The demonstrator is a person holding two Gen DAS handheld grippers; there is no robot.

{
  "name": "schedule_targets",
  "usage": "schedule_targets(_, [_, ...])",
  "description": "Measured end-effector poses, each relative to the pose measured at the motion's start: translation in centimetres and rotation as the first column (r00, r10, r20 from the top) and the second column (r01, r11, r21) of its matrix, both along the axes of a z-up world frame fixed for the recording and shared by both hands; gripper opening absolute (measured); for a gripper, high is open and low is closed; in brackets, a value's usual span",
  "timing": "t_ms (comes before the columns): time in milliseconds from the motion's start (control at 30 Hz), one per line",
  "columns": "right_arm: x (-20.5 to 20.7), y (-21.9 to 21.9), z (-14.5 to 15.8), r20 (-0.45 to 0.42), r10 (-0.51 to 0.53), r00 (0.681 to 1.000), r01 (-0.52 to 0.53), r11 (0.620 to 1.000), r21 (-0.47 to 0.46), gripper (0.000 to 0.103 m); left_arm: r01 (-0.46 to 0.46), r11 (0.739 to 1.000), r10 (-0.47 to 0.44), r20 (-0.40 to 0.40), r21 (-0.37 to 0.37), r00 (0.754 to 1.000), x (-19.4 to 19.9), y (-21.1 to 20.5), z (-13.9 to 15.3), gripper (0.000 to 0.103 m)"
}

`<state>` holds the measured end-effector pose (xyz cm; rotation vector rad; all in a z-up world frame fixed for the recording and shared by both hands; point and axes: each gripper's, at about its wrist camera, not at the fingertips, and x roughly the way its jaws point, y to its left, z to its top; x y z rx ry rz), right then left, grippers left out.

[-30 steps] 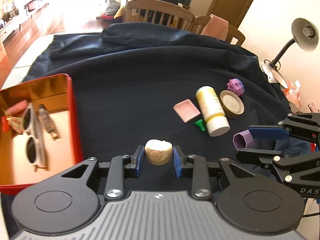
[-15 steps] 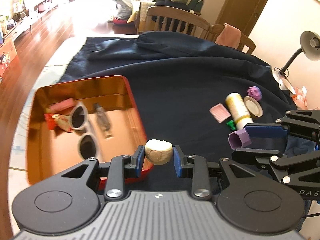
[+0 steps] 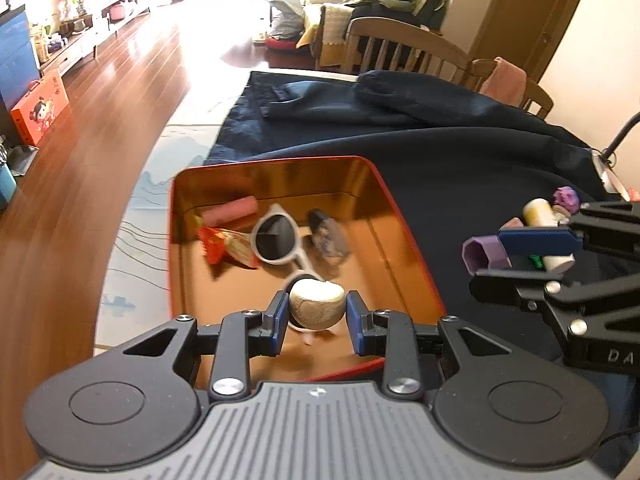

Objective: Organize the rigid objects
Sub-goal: 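Carry the beige ball and purple block over the orange tin box with both tools, then open the left gripper dropping the ball while the right gripper releases the purple block into the box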

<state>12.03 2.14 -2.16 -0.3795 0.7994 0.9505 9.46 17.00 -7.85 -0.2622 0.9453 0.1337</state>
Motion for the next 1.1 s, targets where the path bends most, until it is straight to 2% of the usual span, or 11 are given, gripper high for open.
schedule_targets(533, [5.0, 8.4, -3.0, -0.021, -0.059, 0.998, 0.057, 0.995, -0.076, 0.04, -0.01, 0.998, 0.013, -0.042, 0.069, 0.999, 3.6, 2.5, -2.7, 0.03])
schedule_targets(1100, [8.0, 11.5, -6.1, -0.117, -0.143, 0.983, 0.131, 0.985, -0.109, 0.04, -0.005, 0.997, 0.012, -0.089, 0.073, 0.996, 4.9, 2.8, -4.6, 0.03])
